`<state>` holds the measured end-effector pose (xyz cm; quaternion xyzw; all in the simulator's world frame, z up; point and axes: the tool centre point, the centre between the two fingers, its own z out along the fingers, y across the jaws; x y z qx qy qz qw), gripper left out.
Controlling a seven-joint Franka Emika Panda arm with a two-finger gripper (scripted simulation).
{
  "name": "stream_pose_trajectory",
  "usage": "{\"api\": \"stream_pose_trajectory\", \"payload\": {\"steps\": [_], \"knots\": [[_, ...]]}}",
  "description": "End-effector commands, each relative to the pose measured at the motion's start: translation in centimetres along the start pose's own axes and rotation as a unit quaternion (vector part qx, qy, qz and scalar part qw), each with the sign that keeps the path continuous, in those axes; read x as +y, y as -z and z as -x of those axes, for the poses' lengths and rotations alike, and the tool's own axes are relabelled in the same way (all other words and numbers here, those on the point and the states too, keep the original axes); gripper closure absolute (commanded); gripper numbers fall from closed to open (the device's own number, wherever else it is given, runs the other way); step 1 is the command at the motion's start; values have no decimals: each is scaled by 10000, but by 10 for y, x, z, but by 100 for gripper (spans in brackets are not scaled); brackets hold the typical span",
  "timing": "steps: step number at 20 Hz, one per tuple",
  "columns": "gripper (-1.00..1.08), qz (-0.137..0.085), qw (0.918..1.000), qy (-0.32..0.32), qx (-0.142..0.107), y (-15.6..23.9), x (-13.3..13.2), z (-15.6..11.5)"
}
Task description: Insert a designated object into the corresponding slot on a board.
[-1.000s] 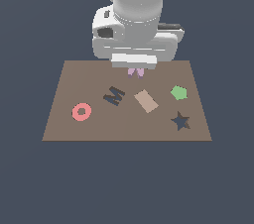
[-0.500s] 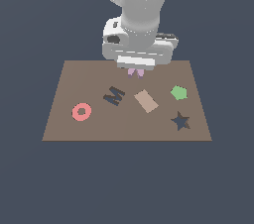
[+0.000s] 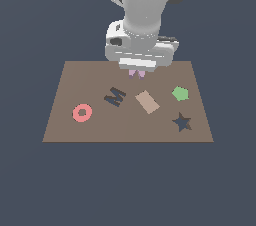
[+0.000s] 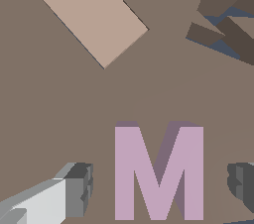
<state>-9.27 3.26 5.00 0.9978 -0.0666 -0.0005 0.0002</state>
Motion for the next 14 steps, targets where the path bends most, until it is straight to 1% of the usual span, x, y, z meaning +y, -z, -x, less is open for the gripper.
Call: {"api": "stream_pose_trajectory", "payload": {"steps": [1, 9, 10, 14], "knots": [[-92, 0, 10000, 0, -2, -4, 0, 0], [-92, -2, 10000, -8, 4, -20, 0, 1], [108, -2, 10000, -8, 4, -20, 0, 1], [108, -2, 10000, -8, 4, -20, 0, 1]]}}
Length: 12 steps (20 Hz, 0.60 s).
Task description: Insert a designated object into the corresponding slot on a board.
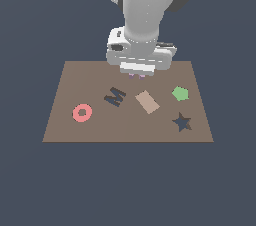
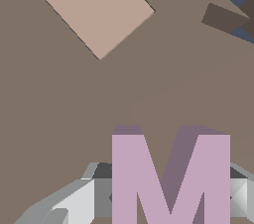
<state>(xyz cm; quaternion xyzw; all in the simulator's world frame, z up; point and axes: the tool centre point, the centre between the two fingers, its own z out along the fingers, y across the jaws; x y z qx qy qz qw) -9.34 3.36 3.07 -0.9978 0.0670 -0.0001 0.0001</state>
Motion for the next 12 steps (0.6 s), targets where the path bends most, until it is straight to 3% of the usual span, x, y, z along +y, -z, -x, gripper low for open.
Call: {"api": "stream_pose_trajectory", "payload": {"steps": [1, 12], "knots": [[108, 2, 10000, -4, -1, -1, 1, 0], [108, 0, 10000, -98, 0, 0, 0, -1]]}}
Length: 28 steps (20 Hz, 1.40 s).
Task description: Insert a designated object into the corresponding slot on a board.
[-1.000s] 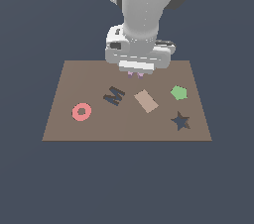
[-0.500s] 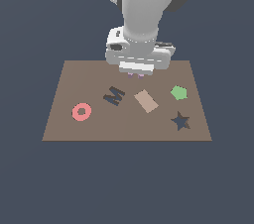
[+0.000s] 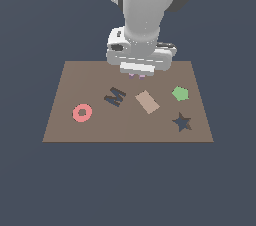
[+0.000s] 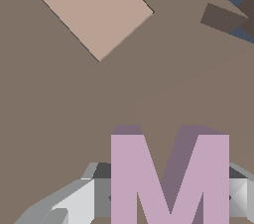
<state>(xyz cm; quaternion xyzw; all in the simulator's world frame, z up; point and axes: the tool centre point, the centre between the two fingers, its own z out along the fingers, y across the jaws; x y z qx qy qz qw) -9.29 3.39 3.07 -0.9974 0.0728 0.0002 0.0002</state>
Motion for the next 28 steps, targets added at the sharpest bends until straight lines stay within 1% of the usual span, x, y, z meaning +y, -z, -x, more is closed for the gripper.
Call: {"api": "stream_pose_trajectory", "payload": {"steps": [1, 6, 10, 14, 17, 20, 22, 25, 28], "knots": [[108, 0, 10000, -81, 2, 0, 0, -1], [108, -1, 9992, -404, 2, 0, -3, -6], [108, -1, 9968, -801, 3, 1, -5, -11], [108, -3, 9912, -1324, 4, 2, -7, -19], [108, -3, 9837, -1798, 4, 2, -9, -26], [108, -4, 9722, -2343, 5, 3, -9, -34], [108, -5, 9616, -2745, 5, 3, -9, -41], [108, -6, 9412, -3378, 6, 4, -8, -51], [108, -7, 9163, -4005, 7, 5, -5, -61]]}}
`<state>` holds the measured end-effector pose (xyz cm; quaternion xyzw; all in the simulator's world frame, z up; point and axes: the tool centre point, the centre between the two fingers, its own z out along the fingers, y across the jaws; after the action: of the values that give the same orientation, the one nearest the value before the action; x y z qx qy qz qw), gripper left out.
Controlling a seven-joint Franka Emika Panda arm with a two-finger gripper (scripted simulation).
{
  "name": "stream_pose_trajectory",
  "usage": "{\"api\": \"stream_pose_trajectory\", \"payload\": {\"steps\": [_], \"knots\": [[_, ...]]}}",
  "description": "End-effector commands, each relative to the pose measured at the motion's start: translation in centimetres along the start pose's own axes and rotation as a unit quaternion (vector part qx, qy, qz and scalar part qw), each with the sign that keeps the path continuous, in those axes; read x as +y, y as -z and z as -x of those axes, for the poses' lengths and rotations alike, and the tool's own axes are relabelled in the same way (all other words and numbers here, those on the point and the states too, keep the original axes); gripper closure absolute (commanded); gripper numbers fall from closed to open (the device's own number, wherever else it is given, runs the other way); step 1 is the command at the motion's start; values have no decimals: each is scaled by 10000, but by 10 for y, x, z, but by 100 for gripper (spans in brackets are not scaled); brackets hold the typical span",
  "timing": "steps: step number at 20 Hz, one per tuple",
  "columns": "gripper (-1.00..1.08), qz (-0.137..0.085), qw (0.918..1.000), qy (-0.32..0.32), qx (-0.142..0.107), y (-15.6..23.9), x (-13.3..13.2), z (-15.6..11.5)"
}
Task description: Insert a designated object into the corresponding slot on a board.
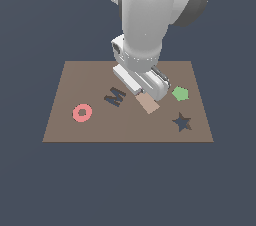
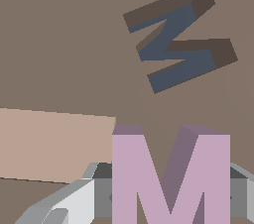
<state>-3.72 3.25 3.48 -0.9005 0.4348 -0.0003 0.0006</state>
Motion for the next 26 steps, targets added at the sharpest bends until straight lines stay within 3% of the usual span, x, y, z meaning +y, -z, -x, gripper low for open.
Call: {"api": "stream_pose_trajectory", "payload": {"steps": [1, 5, 9, 17, 26], "knots": [[108, -3, 9983, -576, 2, 1, -4, -8], [108, -4, 9889, -1485, 2, 2, -8, -22], [108, -4, 9709, -2394, 3, 3, -9, -36], [108, -4, 9178, -3971, 4, 4, -3, -61], [108, -1, 8610, -5086, 3, 6, 7, -78]]}}
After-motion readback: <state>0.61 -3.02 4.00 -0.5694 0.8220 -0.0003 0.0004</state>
